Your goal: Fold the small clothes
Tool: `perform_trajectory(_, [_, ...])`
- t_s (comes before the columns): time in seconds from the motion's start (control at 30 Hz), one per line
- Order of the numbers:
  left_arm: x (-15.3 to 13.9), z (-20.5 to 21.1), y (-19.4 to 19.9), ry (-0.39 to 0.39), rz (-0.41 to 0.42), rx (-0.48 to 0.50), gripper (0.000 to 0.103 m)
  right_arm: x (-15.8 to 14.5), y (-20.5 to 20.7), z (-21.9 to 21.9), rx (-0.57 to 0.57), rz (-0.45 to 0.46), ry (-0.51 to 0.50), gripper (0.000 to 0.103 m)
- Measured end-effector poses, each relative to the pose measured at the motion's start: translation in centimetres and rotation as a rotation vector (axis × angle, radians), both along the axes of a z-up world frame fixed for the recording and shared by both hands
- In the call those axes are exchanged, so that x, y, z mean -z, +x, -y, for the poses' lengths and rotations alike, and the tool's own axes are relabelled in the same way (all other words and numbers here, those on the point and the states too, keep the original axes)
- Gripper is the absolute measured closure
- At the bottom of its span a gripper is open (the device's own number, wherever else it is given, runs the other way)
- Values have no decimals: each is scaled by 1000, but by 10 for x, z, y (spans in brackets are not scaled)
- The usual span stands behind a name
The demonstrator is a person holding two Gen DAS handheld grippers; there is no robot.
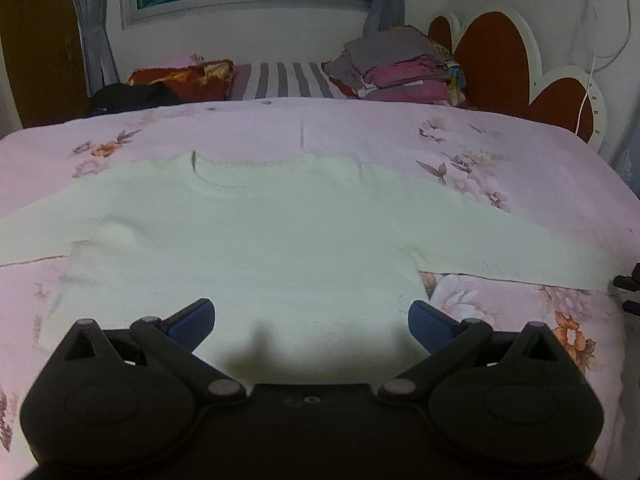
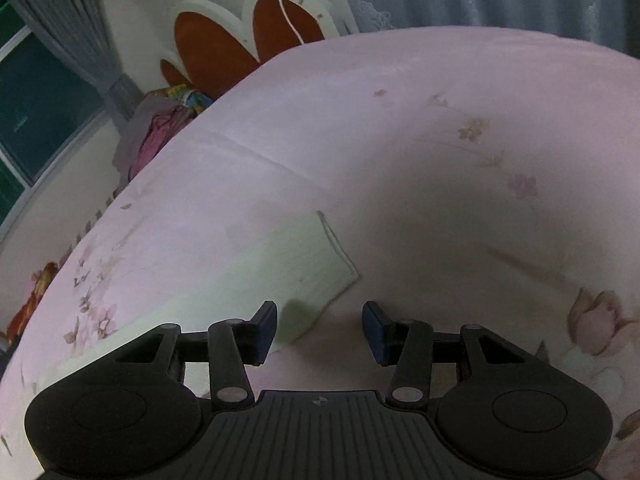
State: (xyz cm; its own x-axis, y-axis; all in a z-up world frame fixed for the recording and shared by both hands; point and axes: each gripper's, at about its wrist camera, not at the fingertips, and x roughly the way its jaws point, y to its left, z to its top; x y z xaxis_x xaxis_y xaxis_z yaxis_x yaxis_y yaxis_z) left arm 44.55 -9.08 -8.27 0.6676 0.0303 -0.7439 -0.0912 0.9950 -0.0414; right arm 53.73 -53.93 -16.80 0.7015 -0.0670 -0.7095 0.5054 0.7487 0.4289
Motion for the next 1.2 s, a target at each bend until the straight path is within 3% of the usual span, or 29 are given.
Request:
perform_trajectory(0.27, [-9,-13,7,-46,1,-24,0,1,9,5,0,22,52,56])
perform_trajectory(0.33, [-10,-29,8,-83,-11,-48,0,0,12,4,5,8,26,94])
perform_trajectory(0.37, [-10,-38,7,-99,-9,-59,0,-3,12,4,4,5,18,100])
perform_trajectory(0.43, [-13,-57,1,-116,12,-74,0,-10,13,3,-1,38,-34,100])
perform_trajectory(0.5, [-14,-73,-3,-86,23,-86,0,-5,23,-1,-20,-50,-43,100])
perform_trajectory(0.57, [-10,-92,-4,-40,12,-88,0,-19,21,-15,-41,-17,-90,100])
perform_trajectory(0.67, [-1,-124,-6,-47,8,-113,0,-52,18,-57,-126,68,-170,100])
perform_trajectory(0.77, [9,-158,-6,-104,-7,-123,1,-74,23,-112,-220,107,-171,100])
perform_trajectory(0.87, [9,-187,-12,-109,10,-139,1,-86,27,-178,-334,130,-161,100])
perform_trajectory(1.07, [12,-240,-30,-106,13,-159,1,-81,31,-327,-577,144,-166,100])
perform_trajectory(1.2, [10,-269,-43,-44,-2,-158,1,-65,27,-410,-730,146,-173,100])
